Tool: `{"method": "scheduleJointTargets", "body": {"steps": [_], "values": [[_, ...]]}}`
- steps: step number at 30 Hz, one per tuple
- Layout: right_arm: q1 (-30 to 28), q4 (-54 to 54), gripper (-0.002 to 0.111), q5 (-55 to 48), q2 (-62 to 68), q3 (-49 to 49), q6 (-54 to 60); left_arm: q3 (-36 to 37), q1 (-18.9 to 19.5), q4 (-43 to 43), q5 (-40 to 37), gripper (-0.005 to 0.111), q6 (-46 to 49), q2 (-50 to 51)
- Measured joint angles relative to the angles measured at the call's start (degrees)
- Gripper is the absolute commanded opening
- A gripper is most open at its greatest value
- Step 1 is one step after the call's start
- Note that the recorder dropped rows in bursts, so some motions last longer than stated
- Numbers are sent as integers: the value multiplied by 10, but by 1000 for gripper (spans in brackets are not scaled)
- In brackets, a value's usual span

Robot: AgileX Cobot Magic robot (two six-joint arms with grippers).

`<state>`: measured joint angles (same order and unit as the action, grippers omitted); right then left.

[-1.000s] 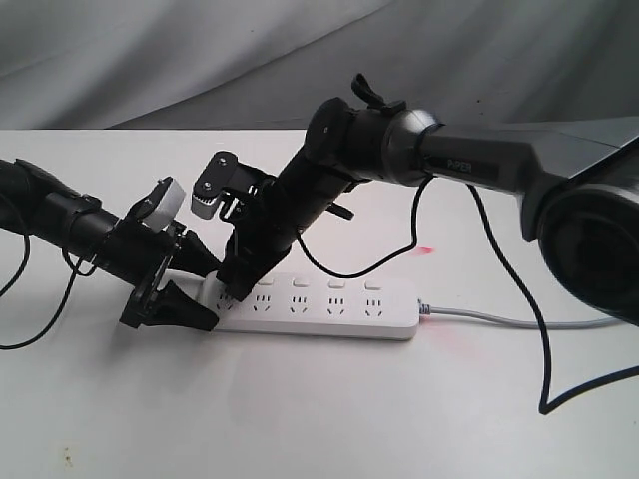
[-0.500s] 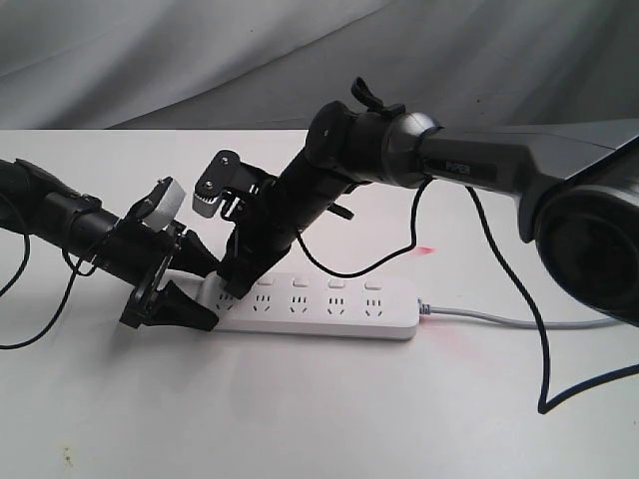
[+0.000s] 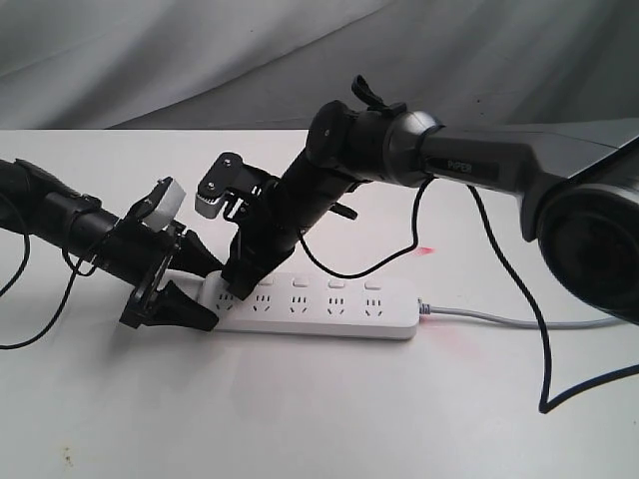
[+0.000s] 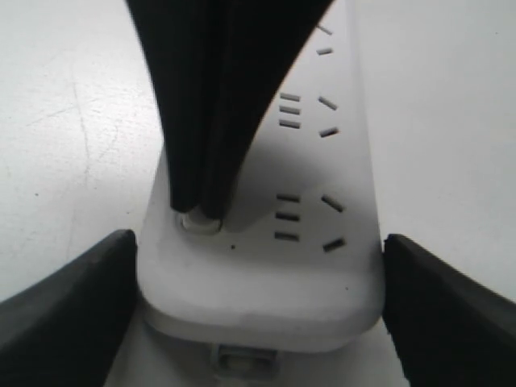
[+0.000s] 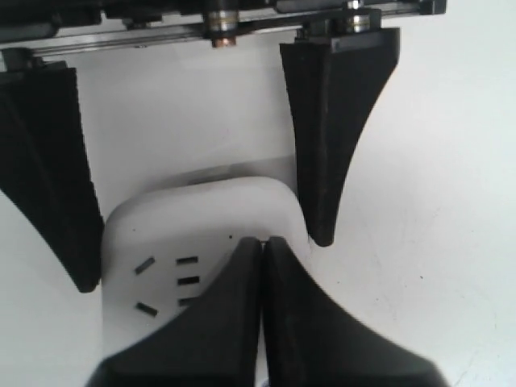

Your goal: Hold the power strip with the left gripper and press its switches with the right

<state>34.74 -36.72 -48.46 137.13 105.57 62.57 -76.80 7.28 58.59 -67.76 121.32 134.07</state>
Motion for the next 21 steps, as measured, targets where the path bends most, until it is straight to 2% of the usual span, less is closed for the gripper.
{"method": "scheduleJointTargets", "body": {"steps": [21], "values": [[17, -2, 0, 36, 7, -4, -20, 0, 0, -1, 0, 45, 0, 0]]}}
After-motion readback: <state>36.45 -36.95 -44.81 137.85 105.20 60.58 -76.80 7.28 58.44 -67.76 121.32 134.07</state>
